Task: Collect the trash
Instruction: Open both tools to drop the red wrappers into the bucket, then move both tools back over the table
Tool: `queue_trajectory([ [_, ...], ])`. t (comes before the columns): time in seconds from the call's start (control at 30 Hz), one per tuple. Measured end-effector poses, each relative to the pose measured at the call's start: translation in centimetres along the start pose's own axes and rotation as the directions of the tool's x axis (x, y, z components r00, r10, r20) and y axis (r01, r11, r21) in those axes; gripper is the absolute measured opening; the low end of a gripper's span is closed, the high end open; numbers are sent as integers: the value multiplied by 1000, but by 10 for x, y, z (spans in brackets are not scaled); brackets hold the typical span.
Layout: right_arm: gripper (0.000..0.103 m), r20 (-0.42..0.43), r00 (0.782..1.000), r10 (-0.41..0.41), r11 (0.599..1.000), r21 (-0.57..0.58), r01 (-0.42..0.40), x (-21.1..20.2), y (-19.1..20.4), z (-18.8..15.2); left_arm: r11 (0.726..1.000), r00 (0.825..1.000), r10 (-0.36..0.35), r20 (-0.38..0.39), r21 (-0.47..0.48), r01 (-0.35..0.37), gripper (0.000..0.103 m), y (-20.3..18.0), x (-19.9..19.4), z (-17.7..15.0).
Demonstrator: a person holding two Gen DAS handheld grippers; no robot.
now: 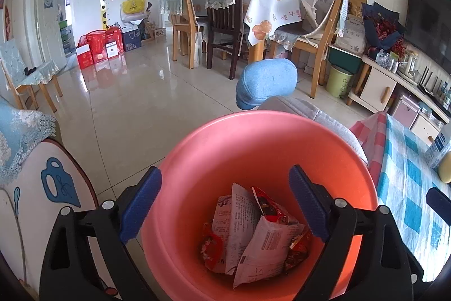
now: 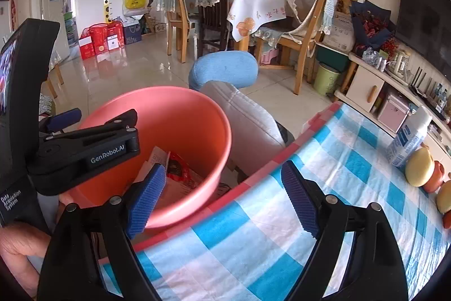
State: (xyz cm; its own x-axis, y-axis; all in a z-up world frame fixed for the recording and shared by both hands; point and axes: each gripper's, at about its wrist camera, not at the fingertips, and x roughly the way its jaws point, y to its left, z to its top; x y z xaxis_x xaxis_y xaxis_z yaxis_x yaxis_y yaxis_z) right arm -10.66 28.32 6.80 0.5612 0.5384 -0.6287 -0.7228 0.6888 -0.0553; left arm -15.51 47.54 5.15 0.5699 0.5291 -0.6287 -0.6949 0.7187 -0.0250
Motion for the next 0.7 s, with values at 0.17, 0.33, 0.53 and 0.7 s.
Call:
queue_trajectory([
  [0.17,88,7,999,-46,999,16,46,-10,-13,-7,999,1000,-1,15,37,0,93,-11,-6,1],
  [0.33,89,8,997,-79,995,54,78,-21,-30,-15,997,1000,-7,29,80,4,94,-27,-15,-1],
  [0.53,89,-6,993,-114,988,100,114,-35,-53,-28,989,998,-28,51,144,21,94,-52,-28,-3],
  [0.7,89,-11,989,-149,982,120,149,-49,-66,-41,982,996,-59,66,183,46,94,-71,-41,-7],
])
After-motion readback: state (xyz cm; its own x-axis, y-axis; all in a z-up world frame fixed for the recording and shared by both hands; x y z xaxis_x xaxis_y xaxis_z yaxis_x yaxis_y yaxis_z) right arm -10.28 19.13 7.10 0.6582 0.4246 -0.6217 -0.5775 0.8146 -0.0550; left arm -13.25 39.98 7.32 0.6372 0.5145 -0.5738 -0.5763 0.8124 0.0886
